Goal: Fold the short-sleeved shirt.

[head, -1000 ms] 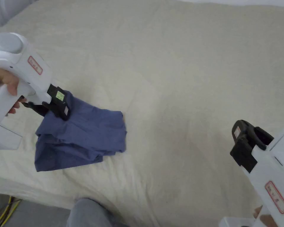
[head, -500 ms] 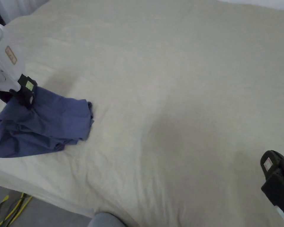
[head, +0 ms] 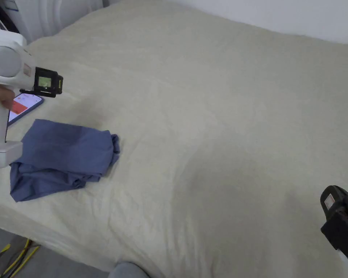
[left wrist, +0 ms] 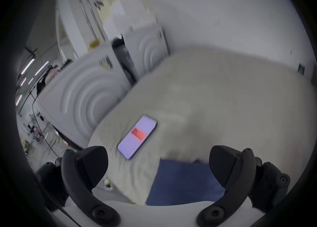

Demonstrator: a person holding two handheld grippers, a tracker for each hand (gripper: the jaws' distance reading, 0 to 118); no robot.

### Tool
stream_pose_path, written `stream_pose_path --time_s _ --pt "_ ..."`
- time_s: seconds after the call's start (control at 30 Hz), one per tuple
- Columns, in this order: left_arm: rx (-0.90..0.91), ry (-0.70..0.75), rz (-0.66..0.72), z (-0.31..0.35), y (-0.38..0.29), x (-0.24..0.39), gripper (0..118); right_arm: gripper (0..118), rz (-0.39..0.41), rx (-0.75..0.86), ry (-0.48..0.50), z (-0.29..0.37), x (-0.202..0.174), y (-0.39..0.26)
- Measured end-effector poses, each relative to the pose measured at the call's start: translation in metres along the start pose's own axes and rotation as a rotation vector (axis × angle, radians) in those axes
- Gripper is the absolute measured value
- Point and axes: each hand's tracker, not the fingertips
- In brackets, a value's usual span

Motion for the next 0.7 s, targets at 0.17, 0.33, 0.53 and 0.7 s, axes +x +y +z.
stream_pose_path --time_s 0.17,0.33,0.53,0.7 --pt "0.3 -0.067 0.073 0.077 0.01 0.05 118 0 0.017 0.066 -0.033 0.02 0.018 0.019" --pt "0.467 -0.2 0.159 0.141 0.004 0.113 118 0 0.063 0.128 -0.081 0.043 0.043 0.046" --pt "0.521 -0.344 0.083 0.188 -0.018 0.195 118 0 0.131 0.184 -0.143 0.069 0.071 0.073" --pt "0.544 -0.431 0.051 0.217 -0.044 0.247 118 0 0.166 0.215 -0.191 0.087 0.096 0.088"
